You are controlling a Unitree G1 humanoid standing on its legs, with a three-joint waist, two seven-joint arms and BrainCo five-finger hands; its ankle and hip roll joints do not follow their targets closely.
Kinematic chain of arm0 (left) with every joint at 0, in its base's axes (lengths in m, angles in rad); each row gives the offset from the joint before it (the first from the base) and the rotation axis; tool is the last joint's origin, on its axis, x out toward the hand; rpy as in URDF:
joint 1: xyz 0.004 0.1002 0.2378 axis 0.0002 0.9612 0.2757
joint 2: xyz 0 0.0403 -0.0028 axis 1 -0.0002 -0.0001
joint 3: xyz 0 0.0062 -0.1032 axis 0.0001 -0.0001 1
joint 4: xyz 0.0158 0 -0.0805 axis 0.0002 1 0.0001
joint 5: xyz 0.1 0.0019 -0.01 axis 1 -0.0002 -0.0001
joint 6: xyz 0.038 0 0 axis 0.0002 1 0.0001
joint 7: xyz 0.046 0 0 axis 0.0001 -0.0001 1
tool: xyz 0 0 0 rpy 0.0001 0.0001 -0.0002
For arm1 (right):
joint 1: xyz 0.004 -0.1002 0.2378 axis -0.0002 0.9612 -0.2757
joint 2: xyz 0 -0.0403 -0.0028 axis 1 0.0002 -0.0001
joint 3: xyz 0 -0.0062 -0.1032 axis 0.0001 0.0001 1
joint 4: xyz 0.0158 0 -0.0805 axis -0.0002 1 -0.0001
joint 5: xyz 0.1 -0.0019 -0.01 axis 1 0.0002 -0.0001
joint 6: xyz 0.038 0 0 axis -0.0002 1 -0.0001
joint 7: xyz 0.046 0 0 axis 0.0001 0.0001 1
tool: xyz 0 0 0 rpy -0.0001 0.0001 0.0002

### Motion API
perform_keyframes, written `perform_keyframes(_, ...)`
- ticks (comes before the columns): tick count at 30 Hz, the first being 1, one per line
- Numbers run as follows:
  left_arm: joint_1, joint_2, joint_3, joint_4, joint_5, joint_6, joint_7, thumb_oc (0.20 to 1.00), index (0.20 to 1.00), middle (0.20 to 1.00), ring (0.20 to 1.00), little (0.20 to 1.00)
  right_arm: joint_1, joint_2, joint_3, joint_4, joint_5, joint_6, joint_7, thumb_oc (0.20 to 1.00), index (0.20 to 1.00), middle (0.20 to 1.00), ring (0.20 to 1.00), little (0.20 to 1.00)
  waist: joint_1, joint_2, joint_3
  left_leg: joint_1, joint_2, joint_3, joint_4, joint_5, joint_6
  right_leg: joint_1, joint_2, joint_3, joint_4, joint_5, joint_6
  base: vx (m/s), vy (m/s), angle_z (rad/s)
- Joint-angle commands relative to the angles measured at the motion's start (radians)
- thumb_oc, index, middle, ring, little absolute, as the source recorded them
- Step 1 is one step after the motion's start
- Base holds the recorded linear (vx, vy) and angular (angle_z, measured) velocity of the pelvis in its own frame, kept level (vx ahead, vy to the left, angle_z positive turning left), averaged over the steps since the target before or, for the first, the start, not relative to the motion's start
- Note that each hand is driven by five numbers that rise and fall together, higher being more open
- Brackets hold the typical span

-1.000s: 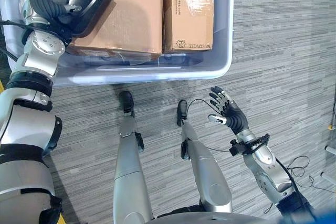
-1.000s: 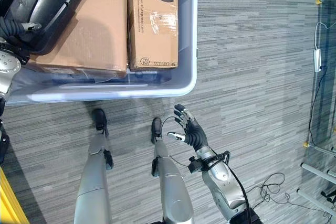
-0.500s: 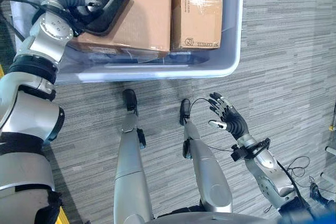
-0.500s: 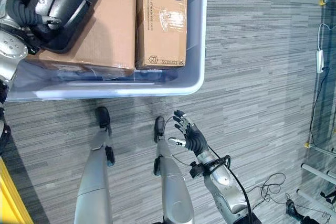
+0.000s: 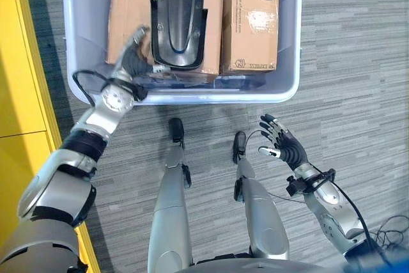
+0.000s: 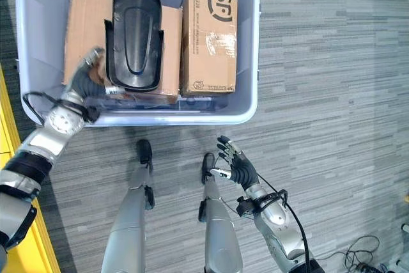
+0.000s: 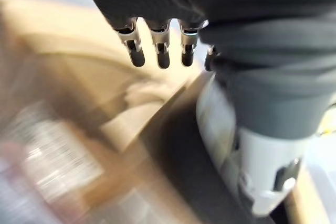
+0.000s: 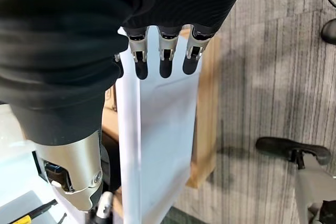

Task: Move parts from the plastic box to the shelf.

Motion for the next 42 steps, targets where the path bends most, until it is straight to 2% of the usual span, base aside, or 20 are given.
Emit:
perform_keyframes(1, -0.033, -0.042, 0.043, 0.1, 0.005, -0.008, 0.012, 1.0, 1.0, 1.0, 1.0, 1.0, 0.039, -0.035, -0.065, -0.029, -0.013, -0.015, -0.012, 1.0, 1.0, 1.0, 1.0, 1.0, -0.007, -0.003, -0.029, 0.04, 0.068, -0.023, 0.128, -0.169, -0.067, 0.096, -0.125, -0.012, 0.005, 0.062, 0.093, 0.0, 0.0, 0.0)
perform_keyframes(5, -0.031, -0.079, 0.069, 0.132, -0.012, -0.006, 0.033, 1.0, 1.0, 1.0, 1.0, 1.0, 0.035, -0.034, -0.062, -0.027, -0.016, -0.014, -0.016, 1.0, 1.0, 1.0, 1.0, 1.0, -0.009, -0.002, -0.029, 0.055, 0.068, -0.018, 0.118, -0.163, -0.069, 0.099, -0.123, -0.009, 0.006, 0.057, 0.087, -0.01, -0.004, -0.01)
perform_keyframes(10, -0.028, -0.153, 0.148, 0.145, -0.171, -0.046, 0.097, 1.0, 1.0, 1.0, 1.0, 1.0, 0.036, -0.024, -0.049, -0.027, -0.017, -0.012, -0.033, 1.0, 1.0, 1.0, 1.0, 1.0, -0.009, 0.0, -0.028, 0.074, 0.071, -0.016, 0.108, -0.157, -0.071, 0.108, -0.12, -0.007, 0.006, 0.046, 0.081, 0.0, -0.003, -0.02)
perform_keyframes(11, 0.018, -0.218, 0.221, 0.057, -0.335, -0.093, 0.138, 1.0, 1.0, 1.0, 1.0, 1.0, 0.042, -0.021, -0.045, -0.033, -0.021, -0.009, -0.046, 1.0, 1.0, 1.0, 1.0, 1.0, -0.002, 0.005, -0.03, 0.088, 0.069, -0.014, 0.104, -0.156, -0.073, 0.117, -0.12, -0.005, 0.007, 0.039, 0.076, 0.0, 0.0, 0.0)
perform_keyframes(13, 0.073, -0.259, 0.259, -0.038, -0.402, -0.109, 0.158, 1.0, 1.0, 1.0, 1.0, 1.0, 0.048, -0.023, -0.044, -0.04, -0.024, -0.002, -0.054, 1.0, 1.0, 1.0, 1.0, 1.0, 0.004, 0.01, -0.034, 0.094, 0.068, -0.014, 0.105, -0.156, -0.073, 0.125, -0.12, -0.007, 0.008, 0.035, 0.072, 0.0, -0.018, 0.0)
perform_keyframes(15, 0.128, -0.287, 0.296, -0.139, -0.413, -0.124, 0.187, 1.0, 1.0, 1.0, 1.0, 1.0, 0.041, -0.027, -0.049, -0.037, -0.028, 0.003, -0.067, 1.0, 1.0, 1.0, 1.0, 1.0, 0.012, 0.015, -0.036, 0.107, 0.067, -0.017, 0.099, -0.155, -0.072, 0.133, -0.12, -0.01, 0.009, 0.03, 0.067, 0.0, 0.0, 0.0)
perform_keyframes(20, 0.137, -0.323, 0.309, -0.211, -0.437, -0.133, 0.218, 1.0, 1.0, 1.0, 1.0, 1.0, 0.035, -0.03, -0.044, -0.036, -0.04, 0.017, -0.084, 1.0, 1.0, 1.0, 1.0, 1.0, 0.015, 0.02, -0.04, 0.122, 0.067, -0.018, 0.093, -0.154, -0.073, 0.146, -0.119, -0.01, 0.012, 0.022, 0.063, 0.01, -0.011, 0.01)
perform_keyframes(23, 0.05, -0.316, 0.281, -0.116, -0.378, -0.096, 0.252, 1.0, 1.0, 1.0, 1.0, 1.0, 0.03, -0.034, -0.032, -0.034, -0.039, 0.023, -0.086, 1.0, 1.0, 1.0, 1.0, 1.0, 0.008, 0.019, -0.042, 0.133, 0.069, -0.014, 0.091, -0.154, -0.073, 0.149, -0.118, -0.007, 0.018, 0.015, 0.059, -0.02, -0.001, -0.01)
perform_keyframes(24, 0.007, -0.305, 0.269, -0.06, -0.356, -0.085, 0.268, 1.0, 1.0, 1.0, 1.0, 1.0, 0.028, -0.037, -0.026, -0.034, -0.034, 0.02, -0.084, 1.0, 1.0, 1.0, 1.0, 1.0, 0.0, 0.016, -0.041, 0.122, 0.066, -0.008, 0.088, -0.126, -0.064, 0.134, -0.123, -0.005, 0.023, 0.029, 0.056, -0.06, -0.002, -0.04)
perform_keyframes(26, -0.015, -0.298, 0.262, -0.031, -0.343, -0.076, 0.273, 1.0, 1.0, 1.0, 1.0, 1.0, 0.029, -0.038, -0.025, -0.033, -0.034, 0.019, -0.082, 1.0, 1.0, 1.0, 1.0, 1.0, -0.003, 0.015, -0.043, 0.121, 0.067, -0.008, 0.088, -0.126, -0.065, 0.133, -0.122, -0.005, 0.022, 0.029, 0.057, -0.03, -0.009, -0.04)
perform_keyframes(29, -0.09, -0.287, 0.251, 0.046, -0.344, -0.064, 0.295, 1.0, 1.0, 1.0, 1.0, 1.0, 0.036, -0.045, -0.018, -0.034, -0.03, 0.016, -0.084, 1.0, 1.0, 1.0, 1.0, 1.0, -0.012, 0.016, -0.048, 0.133, 0.072, -0.013, 0.092, -0.152, -0.075, 0.145, -0.115, 0.003, 0.018, 0.015, 0.06, 0.05, -0.016, -0.01)
perform_keyframes(30, -0.124, -0.276, 0.247, 0.085, -0.323, -0.054, 0.309, 1.0, 1.0, 1.0, 1.0, 1.0, 0.037, -0.047, -0.015, -0.037, -0.027, 0.012, -0.082, 1.0, 1.0, 1.0, 1.0, 1.0, -0.017, 0.012, -0.045, 0.12, 0.069, -0.005, 0.09, -0.124, -0.067, 0.13, -0.118, 0.003, 0.021, 0.028, 0.057, -0.07, -0.004, -0.04)
perform_keyframes(35, -0.178, -0.256, 0.23, 0.166, -0.32, -0.04, 0.311, 1.0, 1.0, 1.0, 1.0, 1.0, 0.043, -0.049, -0.011, -0.029, -0.02, 0.004, -0.083, 1.0, 1.0, 1.0, 1.0, 1.0, -0.026, 0.01, -0.045, 0.12, 0.071, -0.005, 0.089, -0.121, -0.069, 0.126, -0.116, 0.006, 0.02, 0.029, 0.057, -0.01, -0.002, -0.01)
perform_keyframes(37, -0.21, -0.254, 0.23, 0.243, -0.336, -0.032, 0.312, 1.0, 1.0, 1.0, 1.0, 1.0, 0.043, -0.055, -0.004, -0.031, -0.013, 0.002, -0.081, 1.0, 1.0, 1.0, 1.0, 1.0, -0.031, 0.007, -0.045, 0.116, 0.073, -0.003, 0.09, -0.121, -0.07, 0.123, -0.115, 0.007, 0.021, 0.029, 0.058, 0.04, -0.014, 0.0)
perform_keyframes(38, -0.219, -0.257, 0.233, 0.268, -0.343, -0.027, 0.312, 1.0, 1.0, 1.0, 1.0, 1.0, 0.044, -0.055, 0.001, -0.029, -0.011, 0.001, -0.08, 1.0, 1.0, 1.0, 1.0, 1.0, -0.03, 0.009, -0.048, 0.126, 0.078, -0.009, 0.094, -0.149, -0.08, 0.136, -0.11, 0.008, 0.017, 0.015, 0.061, 0.08, -0.032, 0.0)
perform_keyframes(42, -0.288, -0.245, 0.224, 0.448, -0.357, 0.02, 0.286, 1.0, 1.0, 1.0, 1.0, 1.0, 0.047, -0.066, 0.012, -0.03, 0.005, -0.003, -0.078, 1.0, 1.0, 1.0, 1.0, 1.0, -0.038, 0.005, -0.046, 0.119, 0.08, -0.01, 0.094, -0.146, -0.082, 0.13, -0.106, 0.011, 0.016, 0.016, 0.061, 0.02, -0.007, 0.0)
